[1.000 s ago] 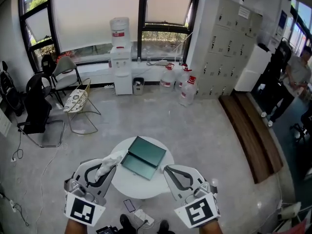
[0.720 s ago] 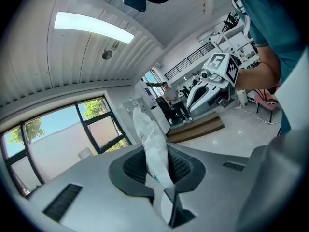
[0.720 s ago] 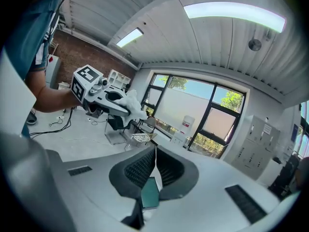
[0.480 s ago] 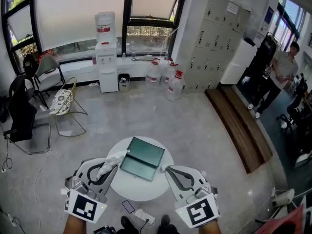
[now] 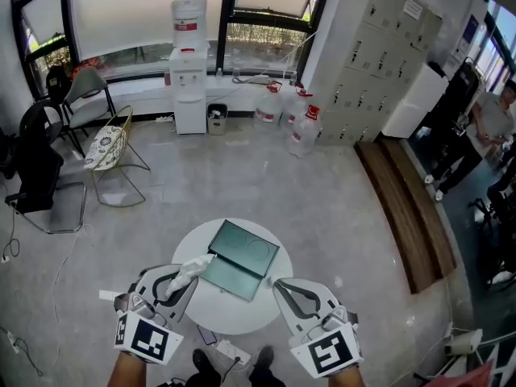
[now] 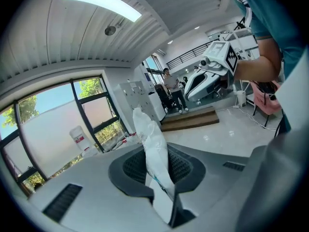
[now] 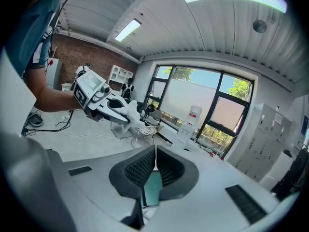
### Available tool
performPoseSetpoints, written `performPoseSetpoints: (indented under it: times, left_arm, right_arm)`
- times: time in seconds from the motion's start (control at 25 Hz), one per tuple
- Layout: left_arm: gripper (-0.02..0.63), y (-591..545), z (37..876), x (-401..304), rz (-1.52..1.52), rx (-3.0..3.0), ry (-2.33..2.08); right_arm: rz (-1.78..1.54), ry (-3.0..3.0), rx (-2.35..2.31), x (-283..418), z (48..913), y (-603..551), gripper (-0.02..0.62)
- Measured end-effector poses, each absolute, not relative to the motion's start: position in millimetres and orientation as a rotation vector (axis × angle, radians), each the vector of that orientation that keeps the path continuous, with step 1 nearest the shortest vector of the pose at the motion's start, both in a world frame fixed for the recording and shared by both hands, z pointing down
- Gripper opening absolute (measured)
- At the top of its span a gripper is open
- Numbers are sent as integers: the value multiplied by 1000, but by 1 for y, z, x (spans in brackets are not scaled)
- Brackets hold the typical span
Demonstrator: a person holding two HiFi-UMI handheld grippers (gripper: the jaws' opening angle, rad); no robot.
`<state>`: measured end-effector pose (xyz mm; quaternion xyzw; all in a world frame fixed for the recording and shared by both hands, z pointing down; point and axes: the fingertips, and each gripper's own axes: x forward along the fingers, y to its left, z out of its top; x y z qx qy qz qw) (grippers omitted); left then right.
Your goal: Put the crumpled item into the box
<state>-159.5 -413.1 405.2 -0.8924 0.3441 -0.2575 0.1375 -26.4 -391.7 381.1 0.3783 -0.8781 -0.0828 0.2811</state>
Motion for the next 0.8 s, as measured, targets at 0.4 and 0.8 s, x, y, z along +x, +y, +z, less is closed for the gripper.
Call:
performPoseSetpoints:
  times: [0.4,0.8]
  left_arm:
    - [76,-451,530,-127,-885,-2651,982]
    - [77,-486,661,-109,-1016,-2697,958]
  right_arm:
    - [-117,-2340,945,4,488,-431,38]
    - [-13,-2312,915,26,604,-461,38]
